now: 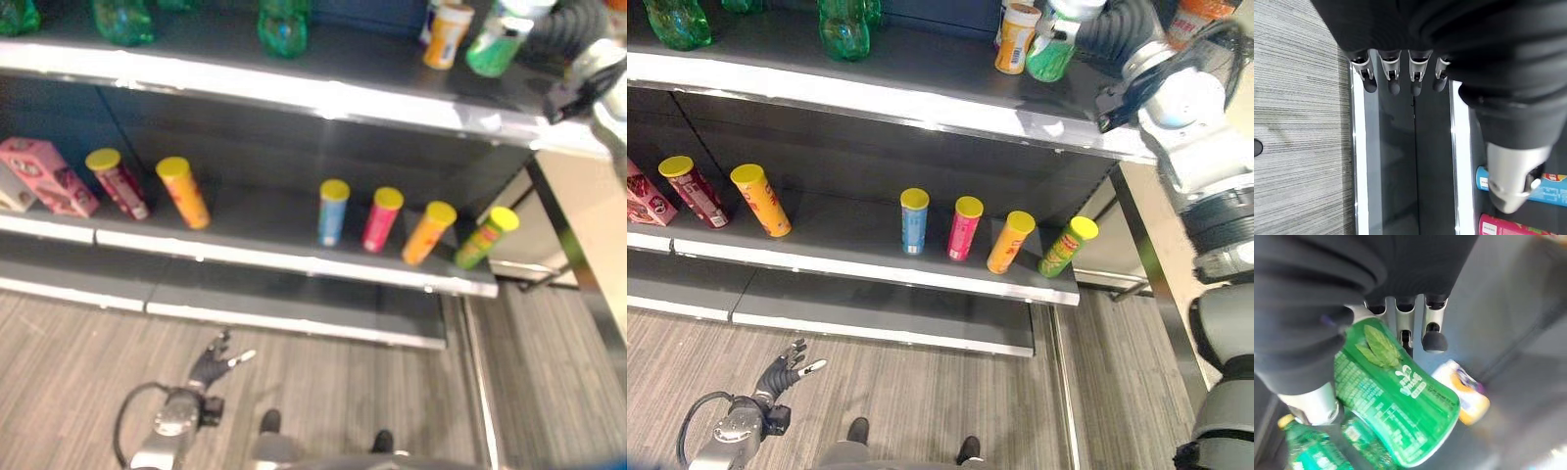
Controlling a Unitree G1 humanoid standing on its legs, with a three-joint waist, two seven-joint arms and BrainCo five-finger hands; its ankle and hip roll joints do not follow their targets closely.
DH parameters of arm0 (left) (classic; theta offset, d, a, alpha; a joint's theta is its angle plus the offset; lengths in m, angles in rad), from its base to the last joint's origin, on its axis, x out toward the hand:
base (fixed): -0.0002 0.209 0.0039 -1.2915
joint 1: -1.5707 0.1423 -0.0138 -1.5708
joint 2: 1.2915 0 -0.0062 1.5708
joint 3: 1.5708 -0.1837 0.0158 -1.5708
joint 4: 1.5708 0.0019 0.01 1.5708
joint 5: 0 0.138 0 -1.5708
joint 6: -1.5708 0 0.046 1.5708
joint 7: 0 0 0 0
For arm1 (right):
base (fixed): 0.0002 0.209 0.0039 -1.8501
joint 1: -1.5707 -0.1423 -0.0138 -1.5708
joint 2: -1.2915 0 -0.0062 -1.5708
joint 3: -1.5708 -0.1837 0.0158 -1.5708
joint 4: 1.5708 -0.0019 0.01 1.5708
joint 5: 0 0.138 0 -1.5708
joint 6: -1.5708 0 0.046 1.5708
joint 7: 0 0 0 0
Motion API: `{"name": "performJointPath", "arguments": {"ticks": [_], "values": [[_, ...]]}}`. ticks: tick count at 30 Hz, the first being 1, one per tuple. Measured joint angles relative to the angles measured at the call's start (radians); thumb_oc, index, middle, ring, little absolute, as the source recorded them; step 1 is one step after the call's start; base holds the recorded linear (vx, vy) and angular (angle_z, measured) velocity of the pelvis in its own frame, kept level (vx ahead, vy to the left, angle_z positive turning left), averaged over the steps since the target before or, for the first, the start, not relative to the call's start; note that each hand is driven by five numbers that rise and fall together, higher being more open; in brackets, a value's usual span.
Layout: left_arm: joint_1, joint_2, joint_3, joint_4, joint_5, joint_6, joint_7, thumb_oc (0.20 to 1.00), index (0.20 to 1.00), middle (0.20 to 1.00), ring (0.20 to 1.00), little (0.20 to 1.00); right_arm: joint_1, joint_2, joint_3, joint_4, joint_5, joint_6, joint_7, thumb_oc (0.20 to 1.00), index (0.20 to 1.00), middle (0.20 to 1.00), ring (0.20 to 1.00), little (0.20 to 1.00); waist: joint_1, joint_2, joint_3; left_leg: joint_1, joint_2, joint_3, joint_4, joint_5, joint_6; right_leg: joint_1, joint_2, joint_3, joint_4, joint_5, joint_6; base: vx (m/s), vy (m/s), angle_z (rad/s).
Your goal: Put the goods on the table back onto the shelves and tidy them up.
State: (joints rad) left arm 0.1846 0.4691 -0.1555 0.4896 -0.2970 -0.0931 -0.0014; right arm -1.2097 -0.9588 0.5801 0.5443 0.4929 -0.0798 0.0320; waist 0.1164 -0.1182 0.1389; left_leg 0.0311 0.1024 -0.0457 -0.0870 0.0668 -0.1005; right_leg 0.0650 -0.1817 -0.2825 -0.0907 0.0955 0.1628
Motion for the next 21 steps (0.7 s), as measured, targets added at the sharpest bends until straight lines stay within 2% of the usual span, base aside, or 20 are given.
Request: {"name": "performJointPath", "arguments": {"ticks": [4,18,21], "values": [[0.011,-0.012,0.002,0.017,0.0,-0.002,0.006,1.0,1.0,1.0,1.0,1.0,0.001,0.038,-0.001,0.042,-0.003,0.005,-0.001,0.2,0.2,0.2,0.2,0.2,0.01,0.007,-0.015,-0.002,0.0,-0.001,0.0,0.0,0.0,0.0,-0.001,-0.002,0.0,0.0,0.0,0.0,0.0,0.0],[0.044,-0.034,0.001,0.042,0.003,-0.002,0.02,1.0,1.0,1.0,1.0,1.0,0.004,0.055,0.0,0.089,-0.038,0.012,-0.003,0.2,0.2,0.2,0.2,0.2,0.033,0.016,-0.022,-0.011,-0.001,-0.01,0.0,0.002,-0.002,-0.002,-0.001,-0.011,0.0,0.0,0.0,0.0,0.002,0.01],[0.041,-0.034,0.001,0.037,0.003,-0.004,0.021,1.0,1.0,1.0,1.0,1.0,0.004,0.056,0.001,0.116,-0.063,0.03,-0.003,0.2,0.2,0.2,0.2,0.2,0.031,0.018,-0.023,-0.019,-0.002,-0.026,0.0,0.004,-0.004,-0.001,-0.001,-0.025,0.0,-0.001,0.0,0.0,0.0,0.11]]}}
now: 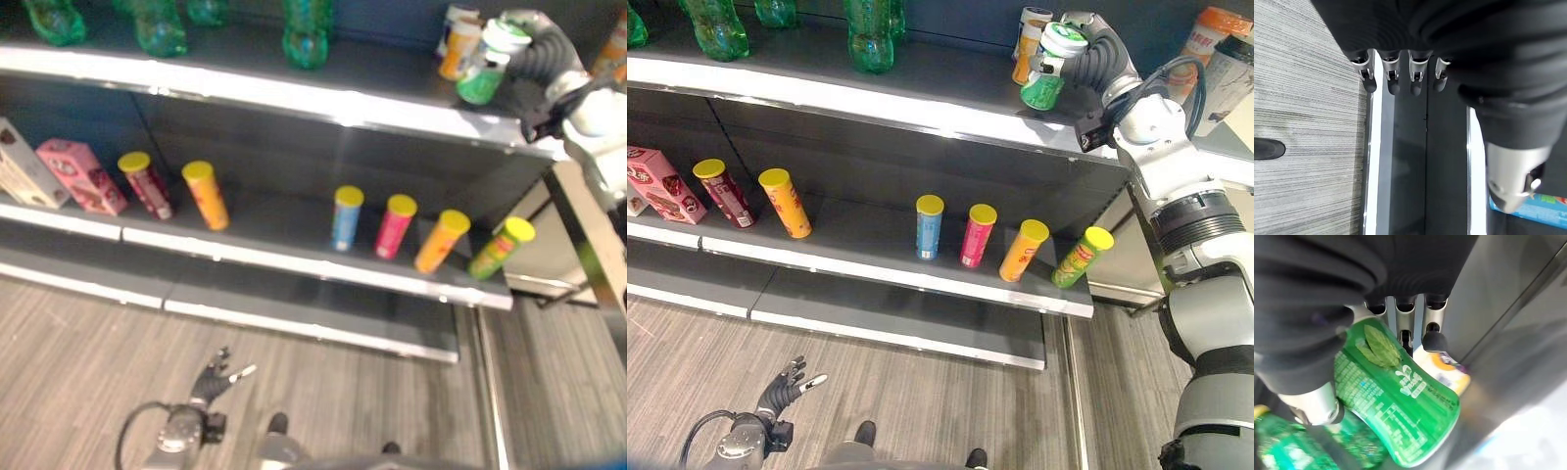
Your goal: Put the goods on the table back onto the shelves and tidy them up.
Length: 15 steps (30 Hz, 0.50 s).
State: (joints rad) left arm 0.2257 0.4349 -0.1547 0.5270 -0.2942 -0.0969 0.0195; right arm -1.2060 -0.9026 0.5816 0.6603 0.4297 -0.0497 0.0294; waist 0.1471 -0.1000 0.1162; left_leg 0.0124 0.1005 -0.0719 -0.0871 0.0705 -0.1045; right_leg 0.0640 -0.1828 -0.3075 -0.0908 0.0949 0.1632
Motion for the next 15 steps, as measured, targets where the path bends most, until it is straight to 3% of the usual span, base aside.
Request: {"name": "performJointPath", "arguments": {"ticks": [15], "values": [[-0.001,-0.012,-0.002,0.0,0.0,-0.003,0.021,1.0,1.0,1.0,1.0,1.0,-0.001,0.067,-0.004,0.082,-0.127,-0.003,-0.033,0.2,0.2,0.2,0.2,0.2,0.002,0.004,-0.007,-0.01,0.001,-0.005,0.0,0.005,0.0,-0.004,0.001,-0.008,0.0,0.0,0.0,0.0,0.002,0.01]]}}
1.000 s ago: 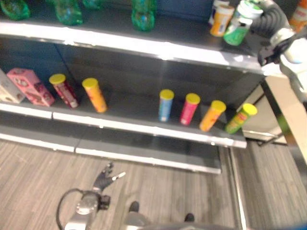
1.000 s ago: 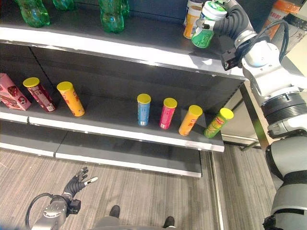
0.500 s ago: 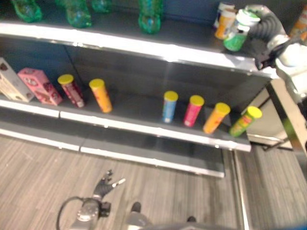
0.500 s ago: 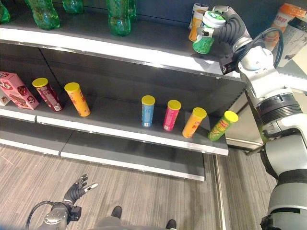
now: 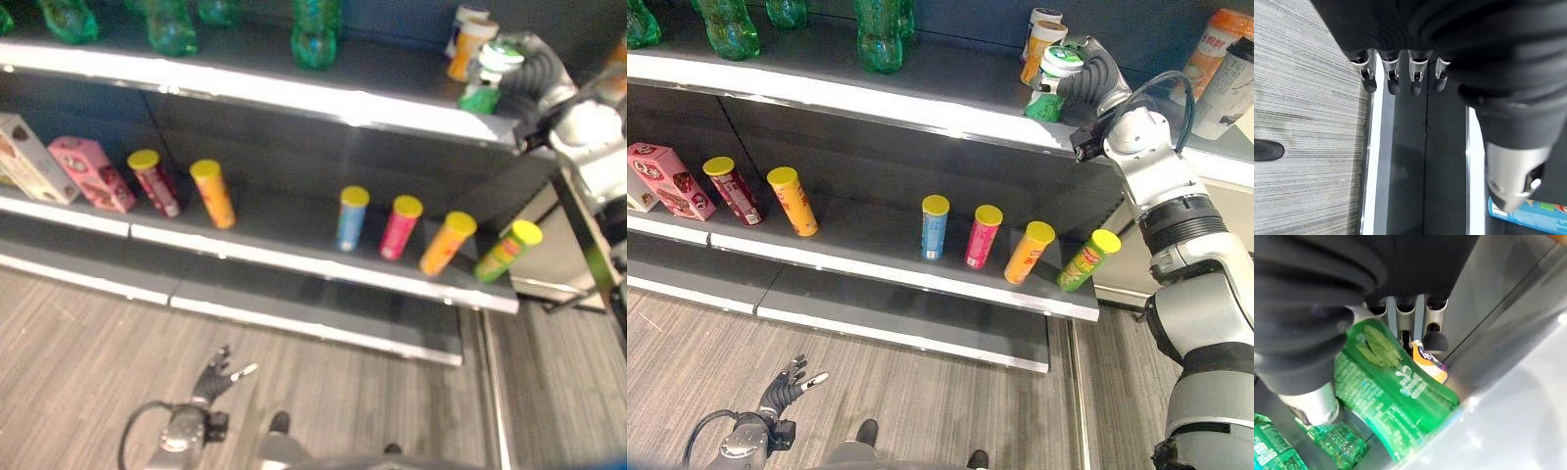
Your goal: Put the goods on the table back onto the shelves and tidy them up.
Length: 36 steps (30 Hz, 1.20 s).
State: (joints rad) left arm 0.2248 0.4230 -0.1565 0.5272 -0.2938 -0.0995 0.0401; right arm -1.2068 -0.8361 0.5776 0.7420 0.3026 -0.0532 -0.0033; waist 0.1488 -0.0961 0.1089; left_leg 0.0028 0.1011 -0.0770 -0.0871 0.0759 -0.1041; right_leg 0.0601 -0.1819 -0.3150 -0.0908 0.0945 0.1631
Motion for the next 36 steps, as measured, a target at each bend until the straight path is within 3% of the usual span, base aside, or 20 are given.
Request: {"name": "performJointPath", "arguments": {"ticks": [22,23,36], "values": [[-0.001,-0.005,0.0,0.002,0.0,-0.001,0.018,1.0,1.0,1.0,1.0,1.0,-0.035,0.07,-0.001,0.075,-0.07,0.009,-0.035,0.2,0.2,0.2,0.2,0.2,-0.002,-0.007,-0.011,-0.003,0.001,-0.004,0.0,0.0,0.0,-0.001,0.0,-0.002,-0.001,0.0,0.0,0.0,0.0,0.0],[-0.001,-0.005,-0.001,0.002,0.0,-0.001,0.02,1.0,1.0,1.0,1.0,1.0,-0.035,0.07,-0.001,0.075,-0.072,0.009,-0.036,1.0,1.0,1.0,1.0,1.0,-0.002,-0.007,-0.011,-0.004,0.001,-0.004,0.0,0.0,0.0,-0.001,0.0,-0.002,-0.001,0.0,0.0,0.0,0.0,0.0],[-0.002,-0.006,-0.001,0.002,0.0,-0.001,0.035,1.0,1.0,1.0,1.0,1.0,-0.035,0.087,0.001,0.069,-0.088,0.024,-0.038,1.0,1.0,1.0,1.0,1.0,-0.004,-0.003,-0.011,-0.006,0.0,-0.001,0.0,0.0,0.0,-0.006,-0.001,0.0,-0.001,0.0,0.0,0.0,0.0,0.0]]}}
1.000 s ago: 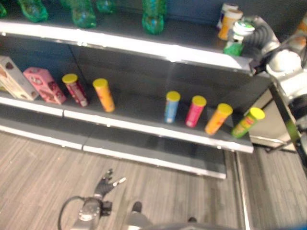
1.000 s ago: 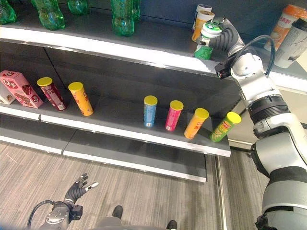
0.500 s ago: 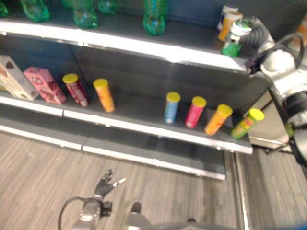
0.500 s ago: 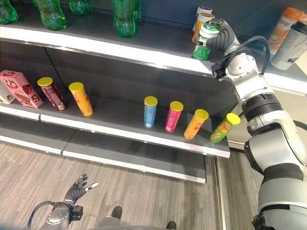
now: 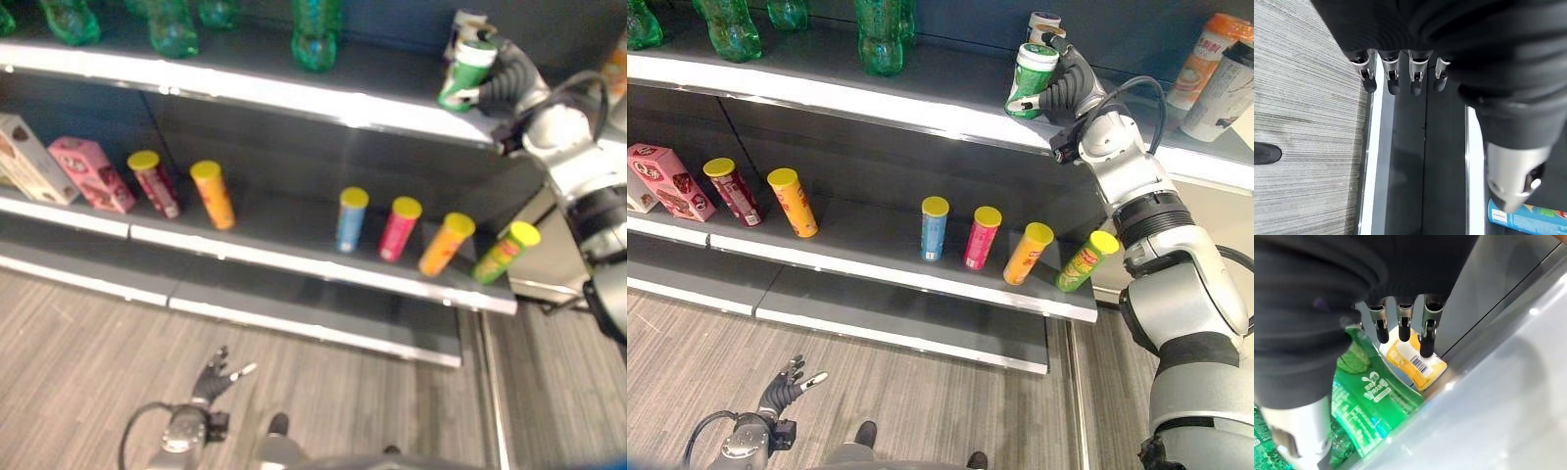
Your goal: Put the goods on the table back onto the shelves and tidy them up.
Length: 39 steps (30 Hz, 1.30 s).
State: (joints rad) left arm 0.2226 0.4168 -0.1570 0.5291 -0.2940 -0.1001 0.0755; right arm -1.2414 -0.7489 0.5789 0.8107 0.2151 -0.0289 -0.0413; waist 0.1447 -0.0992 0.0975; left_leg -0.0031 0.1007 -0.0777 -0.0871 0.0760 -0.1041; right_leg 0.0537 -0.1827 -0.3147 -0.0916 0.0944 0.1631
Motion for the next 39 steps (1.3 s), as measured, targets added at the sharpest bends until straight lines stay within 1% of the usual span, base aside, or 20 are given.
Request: {"name": "performJointPath", "arguments": {"ticks": [4,5,6,7,8,9,10,11,12,14,15,18,20,21,25,29,34,35,36,39], "values": [[0.0,-0.003,0.0,0.0,0.0,0.0,0.0,1.0,1.0,1.0,1.0,1.0,0.0,0.0,0.0,0.001,0.0,0.0,0.0,1.0,1.0,1.0,1.0,1.0,0.0,0.004,0.001,-0.001,0.0,0.0,0.0,0.0,0.0,-0.001,0.0,0.0,0.0,-0.001,0.0,0.0,0.0,0.0],[-0.001,-0.006,0.001,-0.001,0.0,0.0,0.0,1.0,1.0,1.0,1.0,1.0,0.009,-0.014,-0.007,-0.032,0.0,0.008,-0.008,1.0,1.0,1.0,1.0,1.0,-0.006,0.006,0.001,-0.002,0.0,0.0,0.0,0.0,0.0,-0.002,0.0,0.0,0.0,-0.001,0.0,0.01,0.035,0.02],[-0.001,-0.009,0.002,0.0,0.001,0.0,0.001,1.0,1.0,1.0,1.0,1.0,0.034,-0.044,-0.045,-0.132,0.0,0.012,-0.026,1.0,1.0,1.0,1.0,1.0,-0.009,0.01,0.003,-0.008,0.001,-0.001,0.0,0.0,0.0,-0.007,-0.001,0.0,0.0,-0.001,0.0,0.03,0.028,0.09],[0.001,-0.018,0.008,0.0,0.005,0.0,0.002,1.0,1.0,1.0,1.0,1.0,0.103,-0.13,-0.147,-0.343,-0.012,-0.003,-0.068,1.0,1.0,1.0,1.0,1.0,-0.011,0.017,0.006,-0.015,-0.003,-0.007,0.0,0.001,0.001,-0.01,-0.004,-0.002,0.001,-0.002,0.001,0.03,0.016,0.18],[0.005,-0.037,0.024,0.002,0.015,-0.001,0.007,1.0,1.0,1.0,1.0,1.0,0.233,-0.304,-0.336,-0.62,-0.024,-0.044,-0.137,1.0,1.0,1.0,1.0,1.0,-0.017,0.028,0.007,-0.014,-0.012,-0.018,0.0,0.0,0.002,-0.001,-0.014,-0.003,0.001,-0.009,0.01,0.02,0.009,0.22],[0.018,-0.056,0.048,0.003,0.023,0.0,0.017,1.0,1.0,1.0,1.0,1.0,0.318,-0.378,-0.493,-0.699,-0.035,-0.085,-0.189,1.0,1.0,1.0,1.0,1.0,-0.025,0.035,0.003,-0.006,-0.019,-0.02,0.0,0.0,0.003,0.009,-0.02,-0.002,0.001,-0.011,0.013,0.0,0.004,0.07],[0.022,-0.051,0.047,0.005,0.037,0.0,0.02,1.0,1.0,1.0,1.0,1.0,0.355,-0.385,-0.584,-0.683,-0.039,-0.101,-0.243,1.0,1.0,1.0,1.0,1.0,-0.051,0.04,0.001,0.007,-0.017,-0.017,-0.001,-0.002,0.005,0.016,-0.018,0.003,0.001,-0.013,0.012,0.0,0.015,-0.12],[-0.008,-0.054,0.045,0.011,0.04,0.0,0.02,1.0,1.0,1.0,1.0,1.0,0.351,-0.407,-0.541,-0.552,-0.06,-0.083,-0.278,1.0,1.0,1.0,1.0,1.0,-0.084,0.045,-0.001,0.006,-0.01,-0.004,-0.001,-0.002,0.005,0.015,-0.01,0.01,0.001,-0.013,0.01,0.0,0.015,-0.26],[-0.016,-0.059,0.045,0.012,0.04,0.0,0.022,1.0,1.0,1.0,1.0,1.0,0.358,-0.39,-0.522,-0.548,-0.079,-0.065,-0.288,1.0,1.0,1.0,1.0,1.0,-0.087,0.05,-0.002,0.006,-0.002,0.006,-0.002,-0.005,0.006,0.008,-0.007,0.023,-0.002,-0.017,0.015,0.0,0.013,-0.29],[-0.019,-0.064,0.041,0.014,0.04,0.0,0.023,1.0,1.0,1.0,1.0,1.0,0.413,-0.257,-0.592,-0.645,-0.096,-0.075,-0.326,1.0,1.0,1.0,1.0,1.0,-0.097,0.054,-0.003,0.007,0.005,0.008,-0.007,-0.014,0.008,0.002,0.0,0.031,-0.004,-0.015,0.014,-0.01,0.0,-0.19],[-0.025,-0.068,0.037,0.018,0.041,0.0,0.022,1.0,1.0,1.0,1.0,1.0,0.417,-0.212,-0.583,-0.673,-0.096,-0.077,-0.33,1.0,1.0,1.0,1.0,1.0,-0.099,0.058,-0.004,0.004,0.007,0.008,-0.007,-0.015,0.007,0.0,0.0,0.031,-0.004,-0.015,0.013,-0.02,0.0,0.05],[-0.033,-0.075,0.038,0.02,0.04,0.001,0.022,1.0,1.0,1.0,1.0,1.0,0.416,-0.174,-0.527,-0.707,-0.053,-0.093,-0.307,1.0,1.0,1.0,1.0,1.0,-0.083,0.059,-0.008,0.0,0.01,0.008,-0.007,-0.011,0.007,-0.002,0.001,0.029,-0.004,-0.02,0.005,-0.02,0.002,0.08],[-0.02,-0.075,0.038,0.02,0.04,0.003,0.02,1.0,1.0,1.0,1.0,1.0,0.412,-0.157,-0.448,-0.737,-0.014,-0.104,-0.258,1.0,1.0,1.0,1.0,1.0,-0.064,0.05,-0.008,0.0,0.008,0.007,-0.005,-0.006,0.011,-0.003,0.001,0.027,-0.004,-0.015,0.013,-0.02,0.005,0.02],[-0.017,-0.076,0.038,0.02,0.04,0.003,0.02,1.0,1.0,1.0,1.0,1.0,0.412,-0.144,-0.414,-0.751,0.003,-0.112,-0.229,1.0,1.0,1.0,1.0,1.0,-0.057,0.041,-0.008,-0.001,0.005,0.007,-0.001,-0.001,0.004,-0.003,0.001,0.026,-0.003,-0.011,0.008,-0.03,0.012,0.03],[-0.011,-0.072,0.041,0.02,0.04,0.004,0.02,1.0,1.0,1.0,1.0,1.0,0.408,-0.072,-0.389,-0.761,0.03,-0.113,-0.18,1.0,1.0,1.0,1.0,1.0,-0.035,0.019,-0.009,-0.002,-0.001,0.005,0.0,0.002,0.004,-0.001,-0.003,0.023,0.001,-0.007,0.004,-0.02,0.002,0.03],[-0.002,-0.072,0.042,0.02,0.04,0.004,0.02,1.0,1.0,1.0,1.0,1.0,0.408,-0.002,-0.377,-0.783,0.087,-0.113,-0.138,1.0,1.0,1.0,1.0,1.0,-0.026,0.019,-0.008,0.001,-0.002,0.004,0.0,0.002,0.004,0.002,-0.003,0.022,0.001,-0.007,0.004,0.0,0.0,0.0],[0.004,-0.072,0.042,0.02,0.04,0.004,0.02,1.0,1.0,1.0,1.0,1.0,0.407,-0.003,-0.355,-0.781,0.12,-0.113,-0.117,1.0,1.0,1.0,1.0,1.0,-0.025,0.021,-0.006,0.004,0.001,0.004,-0.001,0.001,0.003,0.008,-0.003,0.021,-0.004,-0.014,0.011,-0.02,-0.005,-0.01],[0.012,-0.072,0.042,0.02,0.039,0.007,0.02,1.0,1.0,1.0,1.0,1.0,0.381,0.057,-0.315,-0.764,0.163,-0.112,-0.111,1.0,1.0,1.0,1.0,1.0,-0.018,0.029,-0.001,0.005,0.002,0.008,-0.003,0.0,0.004,0.008,-0.006,0.025,-0.004,-0.016,0.013,-0.04,-0.033,-0.11],[0.012,-0.074,0.041,0.02,0.039,0.009,0.019,1.0,1.0,1.0,1.0,1.0,0.37,0.086,-0.302,-0.757,0.181,-0.112,-0.107,1.0,1.0,1.0,1.0,1.0,-0.024,0.033,-0.002,0.007,0.004,0.01,-0.007,-0.005,0.0,0.009,-0.005,0.028,-0.004,-0.017,0.014,-0.02,-0.033,-0.03],[0.002,-0.077,0.041,0.019,0.037,0.01,0.021,1.0,1.0,1.0,1.0,1.0,0.314,0.151,-0.134,-0.696,0.189,-0.086,-0.055,1.0,1.0,1.0,1.0,1.0,-0.015,0.042,0.003,0.004,0.007,0.004,-0.005,-0.005,0.002,0.006,-0.001,0.024,-0.004,-0.015,0.013,0.0,-0.005,0.03]]}}
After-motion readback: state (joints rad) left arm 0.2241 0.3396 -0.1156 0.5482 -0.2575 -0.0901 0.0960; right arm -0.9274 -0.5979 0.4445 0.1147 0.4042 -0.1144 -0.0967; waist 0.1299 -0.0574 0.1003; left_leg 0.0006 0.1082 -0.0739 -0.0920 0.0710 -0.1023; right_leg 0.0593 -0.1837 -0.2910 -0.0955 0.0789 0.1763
